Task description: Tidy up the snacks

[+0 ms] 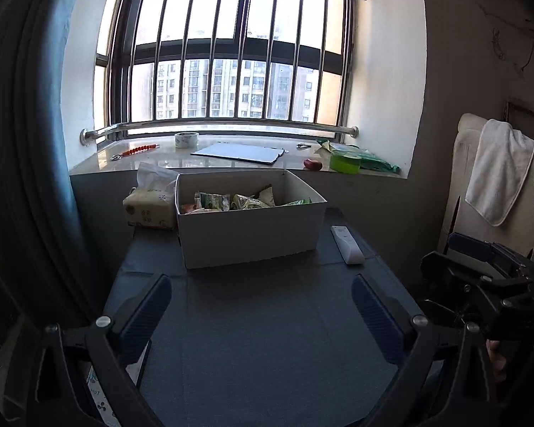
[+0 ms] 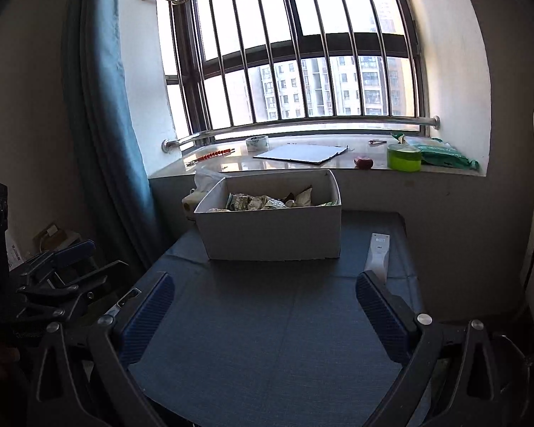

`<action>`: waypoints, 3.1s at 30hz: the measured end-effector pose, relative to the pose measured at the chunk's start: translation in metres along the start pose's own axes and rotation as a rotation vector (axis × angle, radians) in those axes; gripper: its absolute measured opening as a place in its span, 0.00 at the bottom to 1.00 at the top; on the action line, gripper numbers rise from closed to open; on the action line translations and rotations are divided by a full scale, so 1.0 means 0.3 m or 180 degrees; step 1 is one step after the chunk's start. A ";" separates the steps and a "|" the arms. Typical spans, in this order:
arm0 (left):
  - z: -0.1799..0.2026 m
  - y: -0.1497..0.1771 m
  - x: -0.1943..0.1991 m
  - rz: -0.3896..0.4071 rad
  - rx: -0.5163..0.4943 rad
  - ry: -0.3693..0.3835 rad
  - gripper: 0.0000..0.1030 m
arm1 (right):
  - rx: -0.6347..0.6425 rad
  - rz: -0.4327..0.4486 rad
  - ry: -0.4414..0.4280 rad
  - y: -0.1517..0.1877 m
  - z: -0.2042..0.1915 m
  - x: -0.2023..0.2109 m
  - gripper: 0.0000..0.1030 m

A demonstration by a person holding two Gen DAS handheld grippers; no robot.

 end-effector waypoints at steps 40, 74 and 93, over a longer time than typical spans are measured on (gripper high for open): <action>0.022 0.006 -0.011 -0.0037 -0.0035 0.0015 1.00 | 0.0041 -0.0050 -0.0012 0.007 -0.023 -0.001 1.00; 0.032 0.015 -0.019 -0.0054 -0.0057 0.0037 1.00 | 0.0063 -0.0085 -0.0006 0.016 -0.032 -0.011 1.00; 0.040 0.019 -0.016 -0.0083 -0.0068 0.0080 1.00 | 0.0086 -0.0112 -0.0028 0.023 -0.042 -0.016 1.00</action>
Point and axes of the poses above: each gripper's, at about its wrist camera, not at the fingertips, and x roughly against the way its jaws point, z to its right, y to its underside, the point moved 6 cm from there along -x, roughly the way its jaws point, and after that the axes turned 12 degrees about -z, right-handed, at the moved point
